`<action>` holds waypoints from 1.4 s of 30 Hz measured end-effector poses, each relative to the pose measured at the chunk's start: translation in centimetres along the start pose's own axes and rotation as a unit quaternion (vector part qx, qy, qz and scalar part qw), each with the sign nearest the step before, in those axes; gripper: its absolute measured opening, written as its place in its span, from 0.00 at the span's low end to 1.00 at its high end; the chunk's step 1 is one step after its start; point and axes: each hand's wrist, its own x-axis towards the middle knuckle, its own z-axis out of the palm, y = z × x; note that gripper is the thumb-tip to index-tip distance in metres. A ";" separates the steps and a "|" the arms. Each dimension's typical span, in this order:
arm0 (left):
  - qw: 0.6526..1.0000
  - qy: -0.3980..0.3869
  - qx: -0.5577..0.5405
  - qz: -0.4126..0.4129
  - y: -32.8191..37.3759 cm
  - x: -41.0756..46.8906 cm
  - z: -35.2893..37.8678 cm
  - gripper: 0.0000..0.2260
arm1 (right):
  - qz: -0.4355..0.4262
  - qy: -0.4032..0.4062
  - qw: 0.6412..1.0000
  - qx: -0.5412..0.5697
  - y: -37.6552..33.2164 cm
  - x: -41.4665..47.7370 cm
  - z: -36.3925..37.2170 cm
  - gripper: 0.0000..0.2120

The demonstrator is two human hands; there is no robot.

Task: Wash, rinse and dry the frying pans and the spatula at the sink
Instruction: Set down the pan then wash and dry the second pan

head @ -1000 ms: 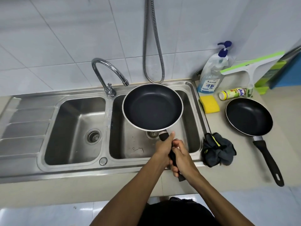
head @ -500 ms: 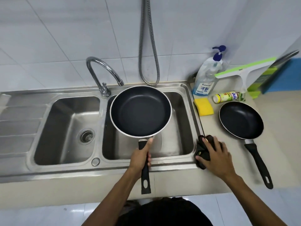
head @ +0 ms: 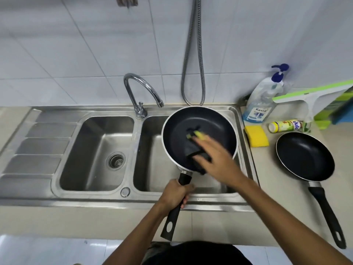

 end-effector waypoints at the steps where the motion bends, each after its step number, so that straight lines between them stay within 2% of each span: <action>1: 1.000 -0.009 0.012 0.011 0.2 -0.2 0.2 0.11 | -0.035 -0.052 0.998 -0.021 -0.5 0.8 2.5 0.26; 3: 0.998 -0.023 0.050 0.032 0.4 -0.4 0.5 0.12 | -0.040 -0.125 0.990 -0.051 -1.1 2.5 7.0 0.26; 6: 0.997 -0.023 0.064 0.039 0.5 -0.7 0.7 0.10 | 0.031 -0.106 0.994 -0.026 -1.3 7.8 8.9 0.28; 8: 0.997 -0.011 0.056 0.042 0.4 -0.8 0.7 0.10 | 0.050 -0.076 0.994 -0.053 -0.4 11.8 7.8 0.29; 11: 0.998 -0.011 0.045 0.040 0.8 -1.0 0.2 0.11 | 0.071 -0.049 0.983 -0.163 3.1 15.0 4.9 0.31; 13: 0.999 -0.013 0.029 0.037 0.9 -0.9 -0.3 0.10 | 0.077 -0.056 0.966 -0.242 5.9 14.3 2.7 0.34; 16: 0.999 0.002 0.015 0.030 0.9 -0.3 -1.3 0.09 | 0.128 -0.105 0.943 -0.290 9.0 10.6 -0.7 0.31; 18: 0.999 0.010 0.019 0.029 0.8 0.1 -1.8 0.09 | 0.154 -0.165 0.939 -0.261 8.6 6.2 -1.5 0.30; 21: 0.998 0.008 0.054 0.032 0.7 0.4 -1.9 0.09 | 0.122 -0.240 0.959 -0.090 2.4 1.2 1.0 0.27; 23: 0.996 0.004 0.081 0.040 0.5 0.2 -1.3 0.10 | 0.079 -0.217 0.973 -0.027 -0.7 2.7 3.3 0.26; 25: 0.994 0.002 0.098 0.044 0.2 0.0 -0.9 0.10 | 0.069 -0.166 0.979 -0.093 -0.3 7.0 4.5 0.27; 29: 0.997 0.005 0.071 0.037 0.8 0.0 -1.0 0.12 | 0.158 -0.097 0.949 -0.255 6.5 12.1 0.9 0.30; 31: 0.998 0.021 0.056 0.035 1.6 0.5 -1.7 0.12 | 0.153 -0.121 0.934 -0.299 9.6 10.4 -1.7 0.29; 33: 0.998 0.022 0.046 0.036 2.4 1.0 -2.3 0.13 | 0.135 -0.150 0.940 -0.273 9.6 6.2 -2.9 0.29; 36: 0.997 0.004 0.060 0.044 2.7 1.4 -2.4 0.13 | 0.094 -0.221 0.961 -0.136 3.5 1.5 -0.1 0.26; 38: 0.993 -0.020 0.102 0.053 2.2 1.0 -1.7 0.12 | 0.069 -0.203 0.974 -0.080 0.0 2.7 2.2 0.26; 40: 0.991 -0.046 0.116 0.051 2.0 0.3 -0.5 0.12 | 0.099 -0.144 0.975 -0.139 0.1 6.9 2.9 0.28; 42: 0.993 -0.054 0.093 0.047 2.0 -0.1 0.1 0.14 | 0.150 -0.115 0.960 -0.207 2.9 10.9 1.8 0.30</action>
